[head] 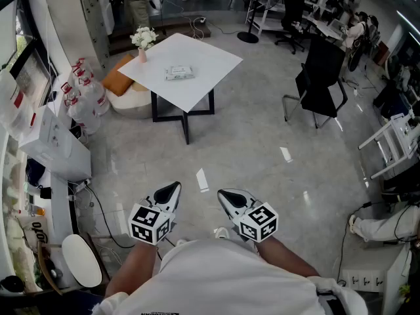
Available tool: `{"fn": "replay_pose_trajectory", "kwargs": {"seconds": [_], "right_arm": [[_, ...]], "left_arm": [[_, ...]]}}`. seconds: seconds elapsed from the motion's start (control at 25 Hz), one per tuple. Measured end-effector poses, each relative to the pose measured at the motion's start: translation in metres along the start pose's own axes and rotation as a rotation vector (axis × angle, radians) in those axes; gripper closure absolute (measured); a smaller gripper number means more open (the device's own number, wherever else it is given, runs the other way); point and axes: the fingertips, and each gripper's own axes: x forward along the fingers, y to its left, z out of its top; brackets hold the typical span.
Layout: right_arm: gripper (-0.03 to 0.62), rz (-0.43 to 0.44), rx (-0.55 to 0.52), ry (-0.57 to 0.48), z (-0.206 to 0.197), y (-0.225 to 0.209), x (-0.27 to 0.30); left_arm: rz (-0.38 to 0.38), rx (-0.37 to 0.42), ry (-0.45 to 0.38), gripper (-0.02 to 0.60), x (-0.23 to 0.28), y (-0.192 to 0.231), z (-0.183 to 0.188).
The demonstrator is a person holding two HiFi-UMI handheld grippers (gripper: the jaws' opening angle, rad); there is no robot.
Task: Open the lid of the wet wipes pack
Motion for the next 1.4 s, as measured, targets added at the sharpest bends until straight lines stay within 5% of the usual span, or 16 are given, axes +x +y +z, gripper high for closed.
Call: {"fn": "replay_pose_trajectory", "kwargs": {"seconds": [0.56,1.4], "right_arm": [[0.589,0.024,0.021,-0.016,0.002,0.013,0.008],[0.588,-0.074,0.026,0.001,-0.006,0.045,0.048]], "left_arm": [[-0.017,0.003,0.000,0.574,-0.004,0.004,-0.002],[-0.056,0.019,0.015,0.574,-0.039,0.043,-0.020]]}}
